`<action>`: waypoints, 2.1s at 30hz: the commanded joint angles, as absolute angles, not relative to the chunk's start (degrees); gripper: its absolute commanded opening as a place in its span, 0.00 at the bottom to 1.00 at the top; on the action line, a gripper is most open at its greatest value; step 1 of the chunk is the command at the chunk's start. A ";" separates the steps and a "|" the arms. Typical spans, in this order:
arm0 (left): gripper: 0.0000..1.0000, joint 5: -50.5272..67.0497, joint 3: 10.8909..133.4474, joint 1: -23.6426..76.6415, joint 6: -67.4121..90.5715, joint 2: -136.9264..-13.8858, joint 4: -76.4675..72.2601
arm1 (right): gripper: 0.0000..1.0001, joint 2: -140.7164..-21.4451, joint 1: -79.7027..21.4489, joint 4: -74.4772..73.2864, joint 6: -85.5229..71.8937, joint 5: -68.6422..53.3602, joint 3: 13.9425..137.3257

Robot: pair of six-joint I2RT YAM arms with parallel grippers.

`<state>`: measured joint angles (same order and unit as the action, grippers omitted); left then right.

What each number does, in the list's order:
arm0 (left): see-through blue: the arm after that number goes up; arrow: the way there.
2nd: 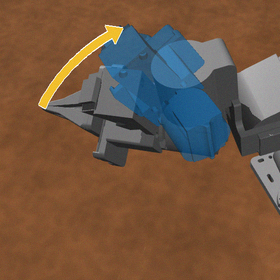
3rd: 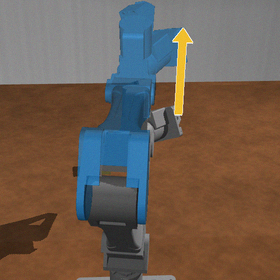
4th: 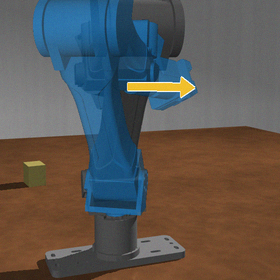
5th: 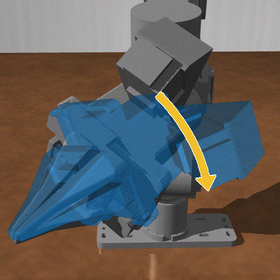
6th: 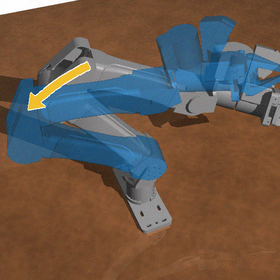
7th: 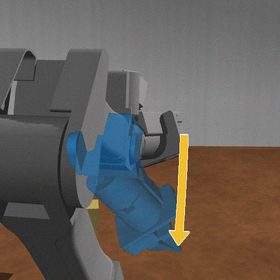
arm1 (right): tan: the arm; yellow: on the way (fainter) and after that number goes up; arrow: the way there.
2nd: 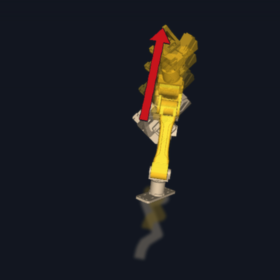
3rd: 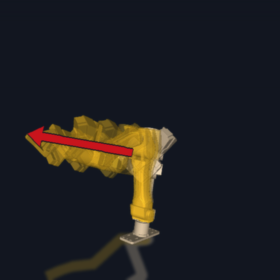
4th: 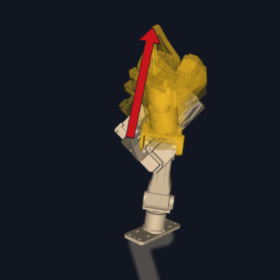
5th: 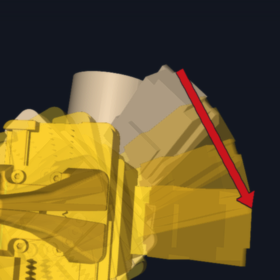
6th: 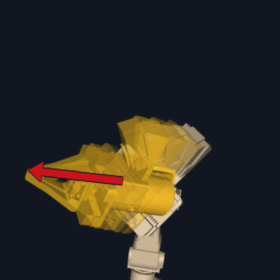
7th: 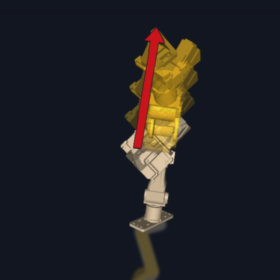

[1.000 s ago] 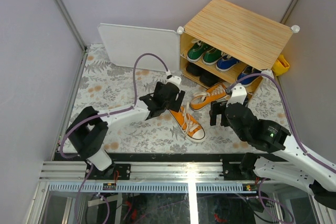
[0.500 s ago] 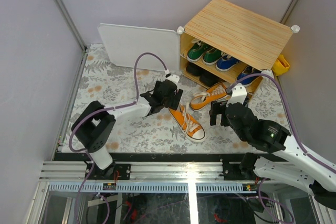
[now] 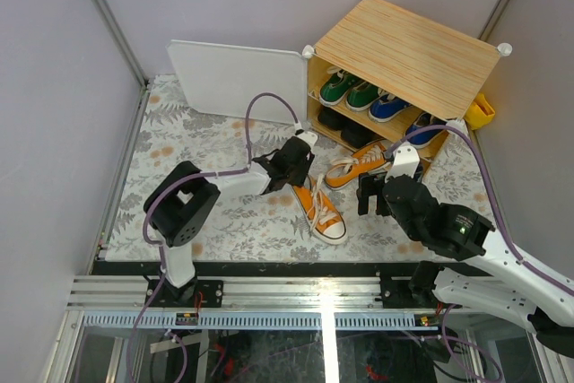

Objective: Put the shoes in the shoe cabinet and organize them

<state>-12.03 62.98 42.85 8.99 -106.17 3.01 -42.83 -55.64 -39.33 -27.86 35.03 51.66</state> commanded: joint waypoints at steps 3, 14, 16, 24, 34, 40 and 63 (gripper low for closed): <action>0.00 -11.04 63.91 42.70 10.58 -108.16 4.56 | 0.97 -42.85 -55.52 -37.50 -27.02 36.32 51.77; 0.00 -23.41 55.87 48.31 40.45 -90.86 25.15 | 0.97 -44.09 -55.49 -36.66 -26.45 33.01 50.80; 0.00 -26.87 57.72 49.16 47.35 -90.55 32.37 | 0.97 -44.88 -55.46 -36.66 -26.73 29.75 50.20; 0.00 -31.42 57.78 49.33 74.25 -94.40 45.51 | 0.90 -44.40 -55.53 -34.45 -30.85 19.21 43.93; 0.00 -23.93 73.50 48.68 97.57 -105.80 63.35 | 0.90 -40.60 -55.53 -37.19 -32.11 22.34 42.98; 0.47 -20.02 79.18 50.44 91.82 -107.03 56.69 | 0.90 -40.28 -55.52 -36.56 -32.70 22.07 41.72; 0.91 -34.74 63.87 53.88 59.59 -72.17 46.53 | 0.87 -48.61 -55.50 -25.78 -42.47 24.18 32.49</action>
<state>-27.75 65.95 53.76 69.34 -78.02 48.95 -44.05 -55.59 -34.17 -37.32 25.17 35.62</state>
